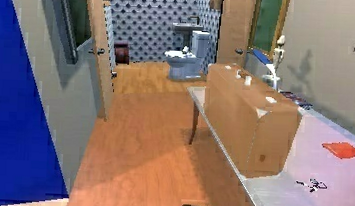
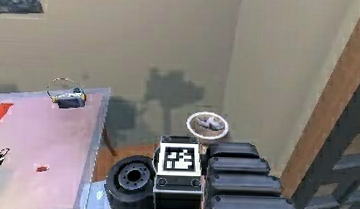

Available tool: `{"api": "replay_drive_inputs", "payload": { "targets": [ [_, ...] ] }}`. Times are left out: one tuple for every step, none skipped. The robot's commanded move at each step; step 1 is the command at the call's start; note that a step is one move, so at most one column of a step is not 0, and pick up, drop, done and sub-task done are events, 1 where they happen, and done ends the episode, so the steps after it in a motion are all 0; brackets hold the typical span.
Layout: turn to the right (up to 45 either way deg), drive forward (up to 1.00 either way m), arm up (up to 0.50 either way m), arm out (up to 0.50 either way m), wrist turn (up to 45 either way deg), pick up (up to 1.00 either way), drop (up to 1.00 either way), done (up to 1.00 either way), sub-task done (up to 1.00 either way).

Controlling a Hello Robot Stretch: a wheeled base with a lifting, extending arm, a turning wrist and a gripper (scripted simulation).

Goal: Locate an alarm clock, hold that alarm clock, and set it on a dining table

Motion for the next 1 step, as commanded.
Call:
{"api": "replay_drive_inputs", "payload": {
  "targets": [
    [-3.0,0.00,0.00,0.00,0.0,0.00,0.00,0.00,0.00]
  ]
}}
